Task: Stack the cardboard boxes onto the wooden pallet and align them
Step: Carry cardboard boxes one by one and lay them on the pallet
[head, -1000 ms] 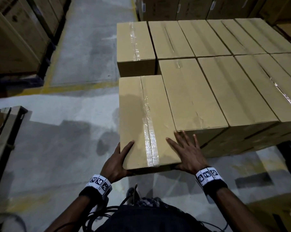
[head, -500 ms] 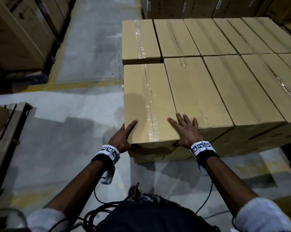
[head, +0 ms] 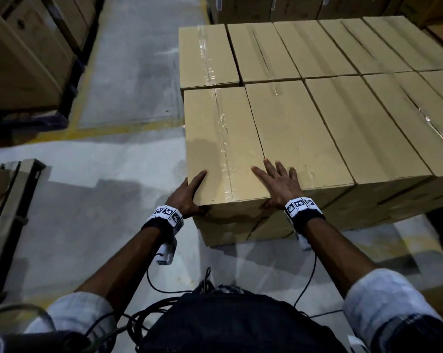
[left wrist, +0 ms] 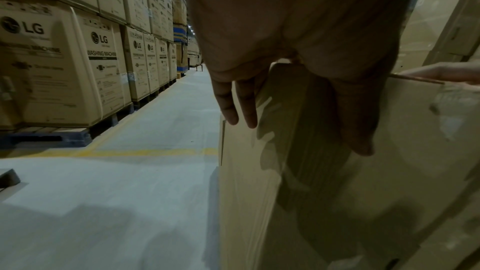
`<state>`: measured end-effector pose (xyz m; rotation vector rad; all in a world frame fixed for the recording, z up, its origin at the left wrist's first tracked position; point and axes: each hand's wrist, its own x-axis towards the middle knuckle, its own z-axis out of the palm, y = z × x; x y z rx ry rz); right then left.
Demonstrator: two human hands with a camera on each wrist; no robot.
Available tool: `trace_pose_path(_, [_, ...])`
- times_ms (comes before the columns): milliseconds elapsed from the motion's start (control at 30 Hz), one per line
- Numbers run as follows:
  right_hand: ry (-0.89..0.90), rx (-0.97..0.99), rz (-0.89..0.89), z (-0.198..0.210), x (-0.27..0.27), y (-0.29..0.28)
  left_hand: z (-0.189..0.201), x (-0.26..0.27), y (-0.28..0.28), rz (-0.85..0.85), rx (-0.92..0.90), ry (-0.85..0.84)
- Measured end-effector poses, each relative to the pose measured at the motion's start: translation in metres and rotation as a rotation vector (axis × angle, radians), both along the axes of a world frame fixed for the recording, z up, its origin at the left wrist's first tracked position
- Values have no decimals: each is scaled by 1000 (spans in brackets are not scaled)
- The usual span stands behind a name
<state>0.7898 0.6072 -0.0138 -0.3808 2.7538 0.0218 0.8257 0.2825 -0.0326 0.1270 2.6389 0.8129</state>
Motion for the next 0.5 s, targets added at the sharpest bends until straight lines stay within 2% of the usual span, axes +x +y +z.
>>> trace_pose_path(500, [-14, 16, 16, 0, -12, 2, -1, -12, 2, 1, -14, 11])
